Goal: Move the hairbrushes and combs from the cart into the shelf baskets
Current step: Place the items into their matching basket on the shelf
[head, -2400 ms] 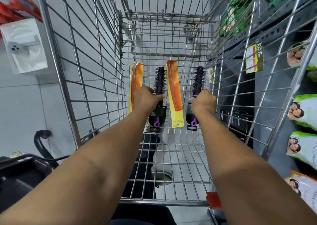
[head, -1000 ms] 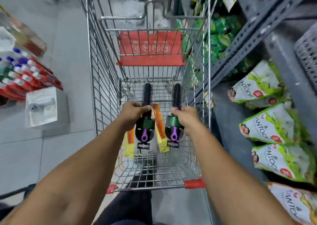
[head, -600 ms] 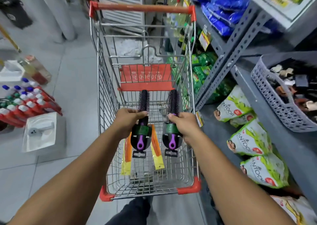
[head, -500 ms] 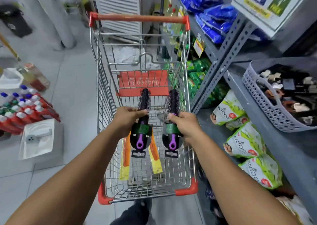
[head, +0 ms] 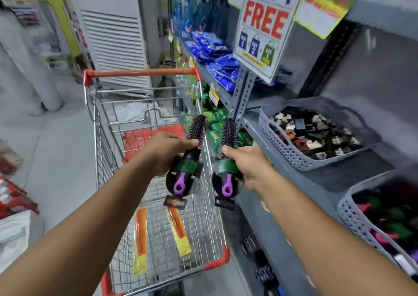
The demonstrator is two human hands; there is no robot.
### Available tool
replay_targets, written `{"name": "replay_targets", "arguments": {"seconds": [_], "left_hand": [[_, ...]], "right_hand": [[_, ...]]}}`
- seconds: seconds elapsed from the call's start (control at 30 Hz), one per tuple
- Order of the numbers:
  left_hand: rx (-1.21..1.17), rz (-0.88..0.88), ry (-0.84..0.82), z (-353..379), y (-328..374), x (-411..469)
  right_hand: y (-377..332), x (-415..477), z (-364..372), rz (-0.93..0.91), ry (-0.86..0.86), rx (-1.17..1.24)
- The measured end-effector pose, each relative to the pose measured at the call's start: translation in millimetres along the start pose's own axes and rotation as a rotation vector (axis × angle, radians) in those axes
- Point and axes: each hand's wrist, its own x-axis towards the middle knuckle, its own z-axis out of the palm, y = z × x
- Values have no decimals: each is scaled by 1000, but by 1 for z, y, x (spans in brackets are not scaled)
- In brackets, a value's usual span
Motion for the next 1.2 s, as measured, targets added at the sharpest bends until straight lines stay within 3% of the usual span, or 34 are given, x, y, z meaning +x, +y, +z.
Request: {"name": "replay_targets", "arguments": {"seconds": [0.37,0.73,1.0,1.2], "left_hand": [[61,-13,-168,79,23,-8],[157,39,-357,208,26,-16],[306,-31,-608,304,31,-18],[312,2,-705,351,23,-13]], "right_hand": [[-28,-52,-82,-73,204,87],[-26,-115,-189,-75,562,129],[-19,-142,-257,-54,782,142],[-14,-143,-286,-18,864,150]]}}
